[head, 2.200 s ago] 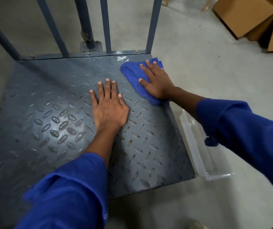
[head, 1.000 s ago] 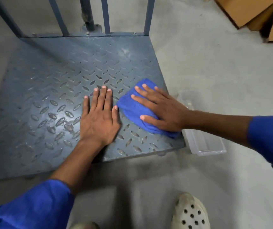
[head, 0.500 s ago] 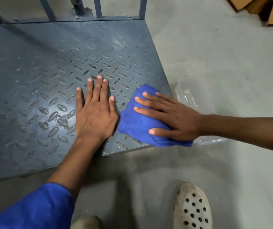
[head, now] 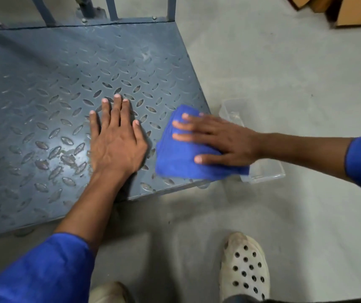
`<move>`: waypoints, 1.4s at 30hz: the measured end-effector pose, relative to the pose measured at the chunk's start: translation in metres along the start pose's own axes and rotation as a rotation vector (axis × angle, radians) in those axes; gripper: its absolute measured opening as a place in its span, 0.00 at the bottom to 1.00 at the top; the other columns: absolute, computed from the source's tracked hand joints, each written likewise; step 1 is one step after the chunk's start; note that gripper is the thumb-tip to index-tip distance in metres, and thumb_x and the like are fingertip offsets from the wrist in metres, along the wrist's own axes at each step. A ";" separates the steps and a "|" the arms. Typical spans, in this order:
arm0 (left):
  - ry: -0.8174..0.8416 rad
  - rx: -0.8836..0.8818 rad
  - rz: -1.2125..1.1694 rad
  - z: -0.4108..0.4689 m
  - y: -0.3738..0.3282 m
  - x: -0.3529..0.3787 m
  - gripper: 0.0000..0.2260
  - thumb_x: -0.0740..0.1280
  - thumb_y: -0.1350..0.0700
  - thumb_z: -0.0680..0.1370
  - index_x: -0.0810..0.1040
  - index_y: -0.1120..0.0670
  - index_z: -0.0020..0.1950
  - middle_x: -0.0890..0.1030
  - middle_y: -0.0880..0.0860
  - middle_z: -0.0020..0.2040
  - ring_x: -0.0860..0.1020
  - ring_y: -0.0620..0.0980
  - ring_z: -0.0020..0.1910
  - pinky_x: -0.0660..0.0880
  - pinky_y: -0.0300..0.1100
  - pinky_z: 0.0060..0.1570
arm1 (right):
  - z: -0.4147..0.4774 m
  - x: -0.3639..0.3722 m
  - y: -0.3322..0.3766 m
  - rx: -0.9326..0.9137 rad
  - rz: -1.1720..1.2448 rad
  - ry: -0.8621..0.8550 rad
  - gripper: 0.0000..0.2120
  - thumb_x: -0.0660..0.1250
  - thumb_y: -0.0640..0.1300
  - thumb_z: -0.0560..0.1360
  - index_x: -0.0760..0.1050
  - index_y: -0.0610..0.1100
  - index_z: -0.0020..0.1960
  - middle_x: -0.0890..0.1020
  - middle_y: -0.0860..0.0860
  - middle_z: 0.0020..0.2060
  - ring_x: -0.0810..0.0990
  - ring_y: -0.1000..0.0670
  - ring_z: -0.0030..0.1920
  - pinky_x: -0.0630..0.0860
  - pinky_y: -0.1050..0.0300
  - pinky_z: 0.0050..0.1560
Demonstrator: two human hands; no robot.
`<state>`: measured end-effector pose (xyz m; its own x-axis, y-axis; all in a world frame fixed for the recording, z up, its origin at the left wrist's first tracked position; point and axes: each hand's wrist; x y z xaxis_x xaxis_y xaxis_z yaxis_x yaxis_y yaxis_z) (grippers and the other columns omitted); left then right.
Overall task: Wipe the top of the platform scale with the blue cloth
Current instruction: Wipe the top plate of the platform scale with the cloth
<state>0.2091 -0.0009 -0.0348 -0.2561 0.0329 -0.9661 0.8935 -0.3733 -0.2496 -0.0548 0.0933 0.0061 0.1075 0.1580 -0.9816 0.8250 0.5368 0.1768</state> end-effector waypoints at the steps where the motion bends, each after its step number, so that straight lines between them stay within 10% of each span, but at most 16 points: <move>1: -0.003 -0.003 -0.005 0.000 -0.001 0.000 0.32 0.43 0.44 0.84 0.53 0.55 0.87 0.51 0.53 0.88 0.46 0.54 0.87 0.41 0.57 0.84 | 0.002 -0.002 -0.009 0.103 0.000 -0.046 0.32 0.56 0.61 0.86 0.56 0.48 0.86 0.54 0.49 0.86 0.48 0.45 0.86 0.54 0.35 0.82; 4: -0.012 -0.006 -0.027 0.000 -0.001 -0.001 0.32 0.43 0.44 0.84 0.54 0.56 0.87 0.52 0.54 0.87 0.47 0.55 0.87 0.42 0.56 0.85 | 0.008 -0.001 -0.007 0.219 -0.044 -0.075 0.33 0.52 0.65 0.86 0.54 0.51 0.86 0.52 0.51 0.86 0.46 0.47 0.86 0.52 0.35 0.83; 10: -0.006 -0.003 -0.023 0.003 -0.003 -0.001 0.33 0.44 0.45 0.83 0.55 0.56 0.87 0.52 0.53 0.87 0.48 0.55 0.87 0.42 0.57 0.84 | 0.013 0.005 0.031 -0.203 -0.052 0.016 0.31 0.60 0.57 0.86 0.58 0.48 0.85 0.55 0.49 0.86 0.48 0.46 0.86 0.51 0.39 0.84; 17: 0.024 0.041 -0.035 0.026 0.002 -0.003 0.32 0.43 0.44 0.83 0.53 0.53 0.87 0.51 0.51 0.88 0.46 0.53 0.87 0.41 0.57 0.84 | 0.024 -0.003 -0.030 0.258 0.072 -0.115 0.34 0.56 0.63 0.85 0.56 0.48 0.86 0.54 0.48 0.86 0.47 0.44 0.86 0.52 0.37 0.83; 25: 0.036 0.025 -0.022 0.040 0.002 -0.001 0.29 0.44 0.46 0.86 0.52 0.51 0.87 0.49 0.49 0.88 0.44 0.52 0.87 0.40 0.57 0.84 | 0.036 0.005 0.006 -0.044 -0.036 -0.011 0.31 0.57 0.60 0.87 0.54 0.53 0.86 0.53 0.53 0.86 0.46 0.49 0.86 0.49 0.43 0.85; 33: 0.030 0.016 -0.028 0.056 0.002 0.002 0.30 0.43 0.45 0.85 0.52 0.51 0.87 0.49 0.50 0.88 0.45 0.52 0.87 0.41 0.59 0.84 | 0.095 -0.004 -0.036 0.534 0.060 -0.148 0.41 0.45 0.69 0.78 0.57 0.51 0.86 0.57 0.49 0.85 0.52 0.42 0.86 0.56 0.34 0.82; 42: 0.035 -0.020 0.001 0.080 0.004 0.005 0.28 0.43 0.45 0.87 0.48 0.50 0.88 0.46 0.48 0.88 0.42 0.52 0.87 0.39 0.61 0.83 | 0.124 0.007 -0.035 0.442 0.022 -0.179 0.38 0.47 0.67 0.81 0.56 0.51 0.86 0.56 0.50 0.86 0.51 0.45 0.86 0.52 0.41 0.83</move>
<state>0.1818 -0.0759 -0.0350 -0.2422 0.0655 -0.9680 0.9010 -0.3549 -0.2494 -0.0139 -0.0266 -0.0163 0.1889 -0.0004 -0.9820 0.9743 0.1248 0.1874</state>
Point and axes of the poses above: each hand's wrist, its own z-axis towards the middle knuckle, its own x-axis out of the palm, y = z × x
